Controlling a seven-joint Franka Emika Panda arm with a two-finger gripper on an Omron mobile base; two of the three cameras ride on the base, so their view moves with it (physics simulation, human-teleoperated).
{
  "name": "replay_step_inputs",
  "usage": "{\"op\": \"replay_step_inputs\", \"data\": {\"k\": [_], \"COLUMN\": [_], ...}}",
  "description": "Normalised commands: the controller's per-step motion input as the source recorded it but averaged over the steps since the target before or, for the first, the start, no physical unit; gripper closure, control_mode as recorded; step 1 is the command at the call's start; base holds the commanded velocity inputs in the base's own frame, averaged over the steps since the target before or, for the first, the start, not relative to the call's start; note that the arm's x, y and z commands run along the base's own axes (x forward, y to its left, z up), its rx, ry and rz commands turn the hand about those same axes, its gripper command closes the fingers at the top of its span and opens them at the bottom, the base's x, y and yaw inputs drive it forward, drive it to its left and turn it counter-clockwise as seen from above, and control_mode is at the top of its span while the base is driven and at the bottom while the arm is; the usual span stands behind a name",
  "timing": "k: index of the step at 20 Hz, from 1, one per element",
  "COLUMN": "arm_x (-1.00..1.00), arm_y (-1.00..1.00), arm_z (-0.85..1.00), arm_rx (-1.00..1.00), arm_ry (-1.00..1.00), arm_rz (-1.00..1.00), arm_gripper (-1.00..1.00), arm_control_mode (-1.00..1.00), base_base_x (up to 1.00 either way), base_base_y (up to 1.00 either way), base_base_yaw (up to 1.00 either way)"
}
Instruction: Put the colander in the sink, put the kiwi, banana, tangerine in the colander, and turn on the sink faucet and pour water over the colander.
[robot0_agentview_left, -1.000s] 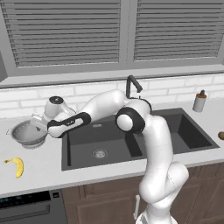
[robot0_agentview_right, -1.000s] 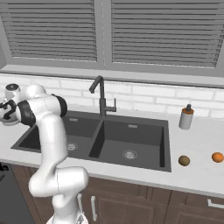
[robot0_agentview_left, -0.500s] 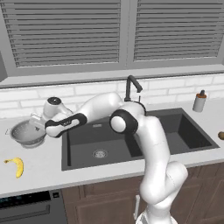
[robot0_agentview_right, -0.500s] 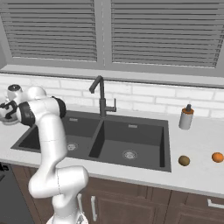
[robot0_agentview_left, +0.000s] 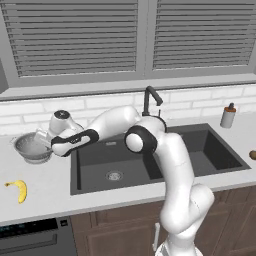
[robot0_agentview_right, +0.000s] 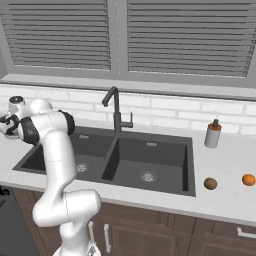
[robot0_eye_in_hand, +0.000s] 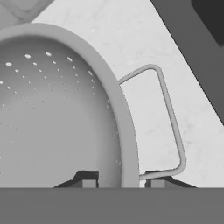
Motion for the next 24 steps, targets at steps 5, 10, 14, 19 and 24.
{"op": "replay_step_inputs", "data": {"k": [5,10,14,19,24], "arm_x": [-0.13,-0.63,-0.65,-0.48,-0.11], "arm_y": [-0.31,-0.47,-0.69,-0.78,-0.85], "arm_z": [-0.05,0.08,0.10,0.30,0.43], "arm_rx": [0.07,0.05,0.01,0.01,0.01], "arm_ry": [0.00,0.00,0.22,0.33,0.30], "arm_rz": [-0.13,-0.21,-0.38,-0.47,-0.57], "arm_gripper": [1.00,1.00,1.00,1.00,1.00], "arm_control_mode": [-1.00,-1.00,-1.00,-1.00,-1.00], "base_base_x": [0.00,0.00,0.00,0.00,0.00], "base_base_y": [0.00,0.00,0.00,0.00,0.00], "base_base_yaw": [0.00,0.00,0.00,0.00,0.00]}}
